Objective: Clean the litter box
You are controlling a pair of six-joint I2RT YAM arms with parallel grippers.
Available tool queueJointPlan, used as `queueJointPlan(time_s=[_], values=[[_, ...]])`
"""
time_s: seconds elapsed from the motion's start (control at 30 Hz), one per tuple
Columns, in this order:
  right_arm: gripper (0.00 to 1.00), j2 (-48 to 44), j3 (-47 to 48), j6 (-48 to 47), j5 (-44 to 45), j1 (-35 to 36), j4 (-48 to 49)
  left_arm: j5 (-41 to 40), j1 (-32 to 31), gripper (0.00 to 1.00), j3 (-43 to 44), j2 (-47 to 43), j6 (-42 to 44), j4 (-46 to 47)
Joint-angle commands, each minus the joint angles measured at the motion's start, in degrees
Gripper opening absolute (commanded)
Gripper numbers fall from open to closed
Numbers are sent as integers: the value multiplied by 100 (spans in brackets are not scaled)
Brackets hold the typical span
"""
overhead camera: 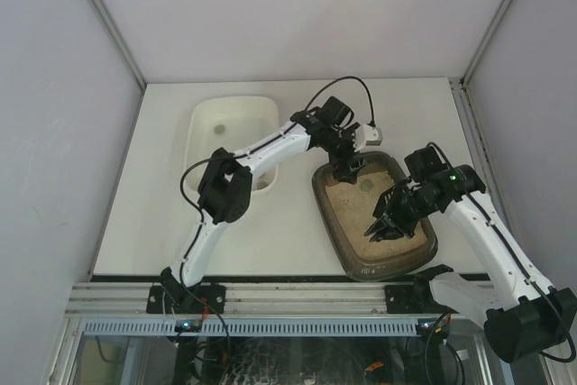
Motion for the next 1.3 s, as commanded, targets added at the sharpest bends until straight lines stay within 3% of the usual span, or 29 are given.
queueJointPlan(time_s=[0.0,0.1,0.33,0.47,0.6,0.93,1.0,1.1,1.27], values=[[0,-82,9,-186,-33,-41,188,-1372,-318,100,-640,-170,-91,-332],[0,-111,-3,-225,-36,-41,206,-2050,-376,100,-687,-203,-309,-55],[0,-216,-258,-192,-7,-75,222,-2407,-368,100,-792,-323,-453,28],[0,-280,-604,98,-556,-134,409,-2596,-338,100,-739,-246,-469,-221],[0,-152,-856,190,-1005,-199,576,-2418,-239,99,-855,-284,-561,-301],[0,734,-858,-95,-927,-646,1238,-2019,-81,99,-830,-398,-1026,-173],[0,917,-856,-61,-1000,-651,1549,-2044,-26,96,-836,-472,-1195,-149],[0,1112,-854,2,-1011,-662,2033,-1891,78,82,-919,-606,-1386,-162],[0,1330,-878,28,-831,-664,2463,-1688,211,80,-1470,-1003,-1565,-48]])
